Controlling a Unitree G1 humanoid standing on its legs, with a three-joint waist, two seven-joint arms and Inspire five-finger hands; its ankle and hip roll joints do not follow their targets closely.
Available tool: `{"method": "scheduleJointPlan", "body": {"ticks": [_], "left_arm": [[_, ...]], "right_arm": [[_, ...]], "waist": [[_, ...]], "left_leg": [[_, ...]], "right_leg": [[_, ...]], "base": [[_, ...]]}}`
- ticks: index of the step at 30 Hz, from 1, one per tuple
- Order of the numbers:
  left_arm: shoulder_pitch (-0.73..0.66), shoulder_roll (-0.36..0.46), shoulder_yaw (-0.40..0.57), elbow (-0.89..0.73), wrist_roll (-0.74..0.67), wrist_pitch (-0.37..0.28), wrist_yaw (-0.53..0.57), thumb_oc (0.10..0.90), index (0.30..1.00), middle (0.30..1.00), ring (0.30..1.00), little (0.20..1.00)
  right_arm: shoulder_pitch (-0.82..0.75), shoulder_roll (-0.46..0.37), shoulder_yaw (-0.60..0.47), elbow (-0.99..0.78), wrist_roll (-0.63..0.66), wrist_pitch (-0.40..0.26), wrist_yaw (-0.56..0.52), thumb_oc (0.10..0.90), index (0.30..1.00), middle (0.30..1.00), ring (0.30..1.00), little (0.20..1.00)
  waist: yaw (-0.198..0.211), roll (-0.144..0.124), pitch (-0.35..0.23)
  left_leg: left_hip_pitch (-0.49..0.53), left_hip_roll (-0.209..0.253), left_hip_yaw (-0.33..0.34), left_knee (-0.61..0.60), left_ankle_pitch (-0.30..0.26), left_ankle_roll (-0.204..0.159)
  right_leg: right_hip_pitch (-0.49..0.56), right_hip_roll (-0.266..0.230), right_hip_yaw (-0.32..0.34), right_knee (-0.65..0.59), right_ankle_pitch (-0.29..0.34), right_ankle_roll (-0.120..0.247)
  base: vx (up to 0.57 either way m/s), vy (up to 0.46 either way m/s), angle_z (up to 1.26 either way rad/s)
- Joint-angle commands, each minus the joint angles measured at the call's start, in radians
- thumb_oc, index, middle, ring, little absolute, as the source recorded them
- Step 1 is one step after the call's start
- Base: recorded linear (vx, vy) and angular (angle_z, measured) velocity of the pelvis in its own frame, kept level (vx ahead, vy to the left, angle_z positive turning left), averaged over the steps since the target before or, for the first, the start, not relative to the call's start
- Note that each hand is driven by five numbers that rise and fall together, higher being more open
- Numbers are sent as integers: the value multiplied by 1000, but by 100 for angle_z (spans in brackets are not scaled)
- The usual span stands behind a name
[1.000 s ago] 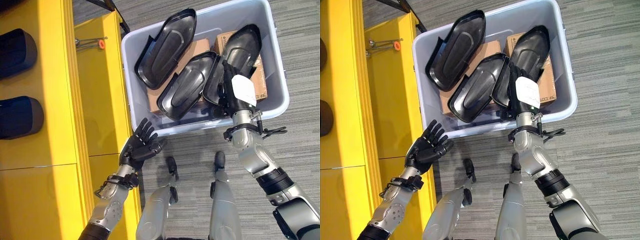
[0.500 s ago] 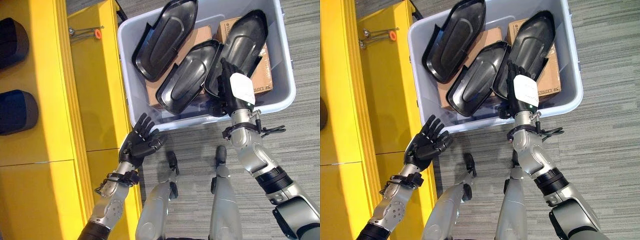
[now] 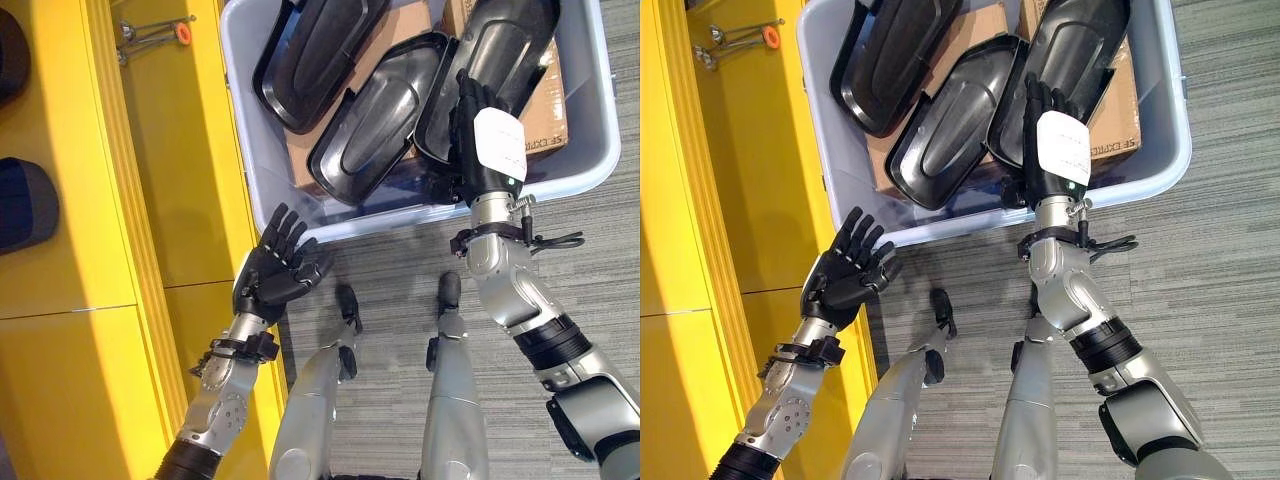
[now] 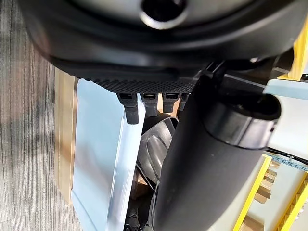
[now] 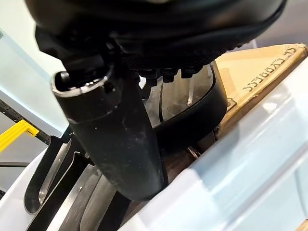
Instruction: Move parts from the plastic box to the shelf.
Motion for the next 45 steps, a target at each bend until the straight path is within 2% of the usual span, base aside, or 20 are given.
{"method": "scheduleJointPlan", "body": {"ticks": [1,5,13,16,19,23,29,43,44,45], "left_arm": [[32,-8,-51,-106,-10,-29,-1,900,1000,1000,1000,1000],[30,-3,-53,-116,-11,-31,-3,900,1000,1000,1000,1000],[25,15,-47,-156,-17,-22,-16,900,1000,1000,1000,1000],[23,20,-51,-157,-9,-32,-13,900,1000,1000,1000,1000],[15,31,-55,-162,82,-64,31,900,1000,1000,1000,1000],[16,31,-40,-154,43,-105,37,900,1000,1000,1000,1000],[11,34,-25,-170,43,-80,36,900,1000,1000,1000,1000],[-1,32,-28,-162,53,-81,44,900,1000,1000,1000,1000],[0,30,-27,-156,48,-87,34,900,1000,1000,1000,1000],[-4,32,-26,-155,47,-87,37,900,1000,1000,1000,1000]], "right_arm": [[-65,-60,6,-73,-60,-32,-63,900,1000,1000,1000,1000],[-68,-64,5,-75,-65,-33,-71,900,1000,1000,1000,1000],[-77,-90,-1,-78,-87,-31,-64,900,1000,1000,1000,1000],[-79,-96,2,-81,-77,-18,-71,900,1000,1000,1000,1000],[-82,-93,8,-76,-69,1,-81,900,1000,1000,1000,1000],[-59,-92,13,-69,-50,9,-117,900,1000,1000,1000,1000],[-34,-83,0,-50,-13,14,-152,900,1000,1000,1000,1000],[-22,-68,-7,-38,53,-18,-205,900,1000,1000,1000,1000],[-18,-63,-10,-37,73,-27,-212,865,951,951,951,951],[-20,-62,-10,-34,92,-19,-194,559,522,522,522,522]], "waist": [[-33,99,-6],[-34,101,-6],[-41,105,-6],[-42,104,-6],[-45,104,-6],[-48,98,-6],[-52,90,-6],[-64,85,-6],[-65,87,-6],[-68,89,-6]], "left_leg": [[-83,-65,-69,190,-199,20],[-120,-61,-63,222,-209,24],[-234,-42,-56,366,-275,45],[-268,-35,-54,401,-291,53],[-302,-32,-53,442,-312,59],[-338,-24,-49,491,-339,68],[-403,-25,-64,587,-380,76],[-475,-20,-75,659,-402,75],[-474,-19,-75,653,-399,74],[-472,-19,-76,649,-397,72]], "right_leg": [[-18,29,-43,102,-194,-65],[-59,29,-39,133,-201,-69],[-199,31,-11,271,-232,-82],[-240,34,-7,312,-242,-85],[-281,45,3,359,-258,-90],[-317,49,10,407,-270,-94],[-381,62,23,501,-292,-100],[-455,84,42,572,-307,-104],[-454,85,43,566,-305,-104],[-454,87,44,564,-306,-104]], "base": [[-2,-1,6],[-14,-20,5],[1,-31,6],[5,-33,7],[9,-18,7],[-5,-33,-2],[1,-44,7],[0,-30,0],[0,0,0],[-16,-12,-4]]}}
